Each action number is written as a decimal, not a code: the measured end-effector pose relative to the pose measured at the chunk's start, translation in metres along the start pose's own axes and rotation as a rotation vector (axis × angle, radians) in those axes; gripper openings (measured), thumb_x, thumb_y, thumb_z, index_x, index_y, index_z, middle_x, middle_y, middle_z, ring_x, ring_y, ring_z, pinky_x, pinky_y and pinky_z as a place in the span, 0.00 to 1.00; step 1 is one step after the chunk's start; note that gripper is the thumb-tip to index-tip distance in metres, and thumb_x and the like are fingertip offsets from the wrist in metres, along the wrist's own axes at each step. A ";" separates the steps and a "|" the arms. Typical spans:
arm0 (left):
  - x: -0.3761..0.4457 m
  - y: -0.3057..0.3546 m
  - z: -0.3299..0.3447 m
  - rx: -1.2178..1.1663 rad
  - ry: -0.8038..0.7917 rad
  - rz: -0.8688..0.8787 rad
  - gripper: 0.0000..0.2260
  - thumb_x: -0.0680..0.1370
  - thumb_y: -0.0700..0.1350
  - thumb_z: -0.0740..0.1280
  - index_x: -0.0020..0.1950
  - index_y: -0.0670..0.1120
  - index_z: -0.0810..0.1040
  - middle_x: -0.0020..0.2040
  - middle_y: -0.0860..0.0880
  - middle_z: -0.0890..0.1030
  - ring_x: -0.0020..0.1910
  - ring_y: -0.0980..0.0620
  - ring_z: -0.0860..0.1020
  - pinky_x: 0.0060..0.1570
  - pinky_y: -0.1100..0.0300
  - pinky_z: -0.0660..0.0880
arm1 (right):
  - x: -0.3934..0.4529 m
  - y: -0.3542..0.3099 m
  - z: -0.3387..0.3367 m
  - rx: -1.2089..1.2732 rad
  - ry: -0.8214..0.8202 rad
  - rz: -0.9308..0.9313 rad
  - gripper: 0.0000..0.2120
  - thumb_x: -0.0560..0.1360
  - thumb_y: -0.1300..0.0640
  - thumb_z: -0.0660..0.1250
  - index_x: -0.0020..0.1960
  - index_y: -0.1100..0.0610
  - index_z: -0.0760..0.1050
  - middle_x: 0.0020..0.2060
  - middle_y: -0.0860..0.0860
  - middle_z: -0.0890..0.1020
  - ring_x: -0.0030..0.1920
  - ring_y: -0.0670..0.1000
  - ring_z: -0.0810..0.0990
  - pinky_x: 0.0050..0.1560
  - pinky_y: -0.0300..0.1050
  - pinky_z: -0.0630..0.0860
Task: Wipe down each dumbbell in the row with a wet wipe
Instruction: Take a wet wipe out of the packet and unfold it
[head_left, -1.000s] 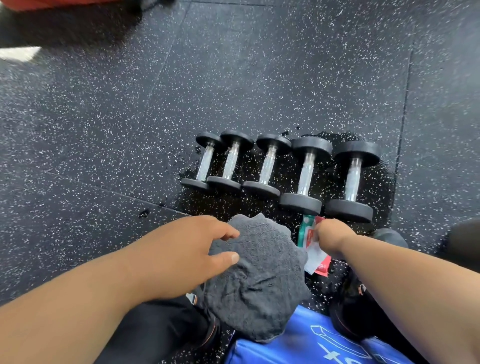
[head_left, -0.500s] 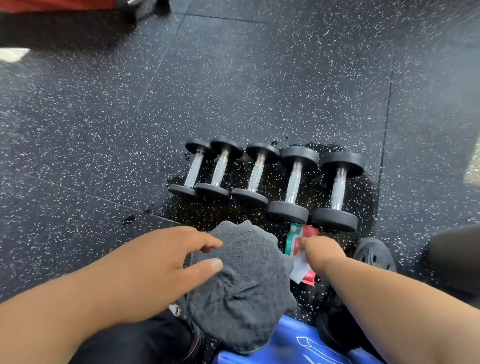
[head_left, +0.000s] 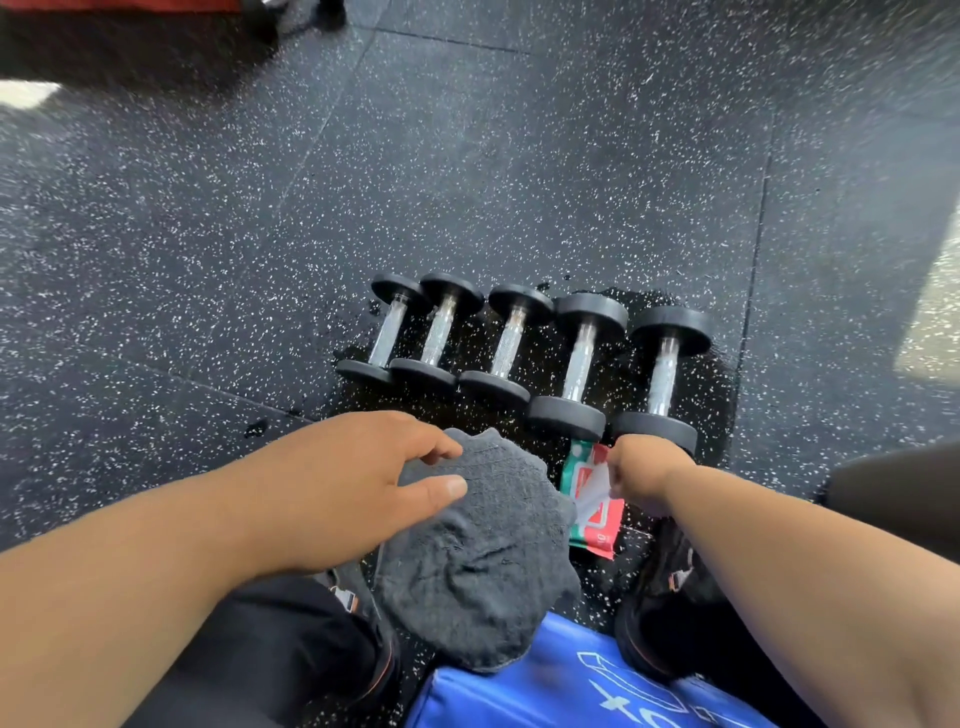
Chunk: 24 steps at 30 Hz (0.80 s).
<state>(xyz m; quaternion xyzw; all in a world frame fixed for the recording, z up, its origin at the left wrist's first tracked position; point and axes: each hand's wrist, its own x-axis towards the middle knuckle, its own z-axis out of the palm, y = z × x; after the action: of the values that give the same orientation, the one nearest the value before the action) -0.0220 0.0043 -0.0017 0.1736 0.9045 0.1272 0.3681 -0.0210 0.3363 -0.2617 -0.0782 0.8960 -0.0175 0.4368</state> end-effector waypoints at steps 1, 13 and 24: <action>-0.003 0.001 0.000 0.008 -0.007 0.007 0.24 0.83 0.68 0.60 0.77 0.64 0.73 0.69 0.68 0.75 0.63 0.72 0.70 0.53 0.81 0.62 | -0.008 -0.001 -0.004 0.042 -0.005 -0.002 0.04 0.78 0.50 0.74 0.47 0.50 0.83 0.45 0.47 0.85 0.48 0.52 0.84 0.50 0.48 0.83; -0.023 0.015 -0.001 0.003 0.049 0.059 0.22 0.83 0.65 0.65 0.75 0.59 0.77 0.68 0.62 0.80 0.60 0.63 0.76 0.61 0.64 0.70 | -0.119 -0.019 -0.107 0.744 0.038 -0.095 0.10 0.77 0.65 0.70 0.41 0.54 0.73 0.32 0.48 0.78 0.32 0.47 0.76 0.35 0.43 0.74; -0.021 0.032 -0.008 -0.849 0.011 0.082 0.27 0.81 0.58 0.73 0.79 0.58 0.72 0.69 0.56 0.80 0.66 0.58 0.80 0.72 0.54 0.75 | -0.255 -0.077 -0.183 1.368 -0.014 -0.468 0.12 0.76 0.72 0.67 0.54 0.58 0.76 0.39 0.55 0.77 0.34 0.49 0.77 0.31 0.40 0.79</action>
<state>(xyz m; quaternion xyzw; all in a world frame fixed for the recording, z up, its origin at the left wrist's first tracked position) -0.0067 0.0241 0.0287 0.0417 0.7663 0.5036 0.3968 -0.0004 0.2928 0.0580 0.0230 0.6413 -0.6670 0.3787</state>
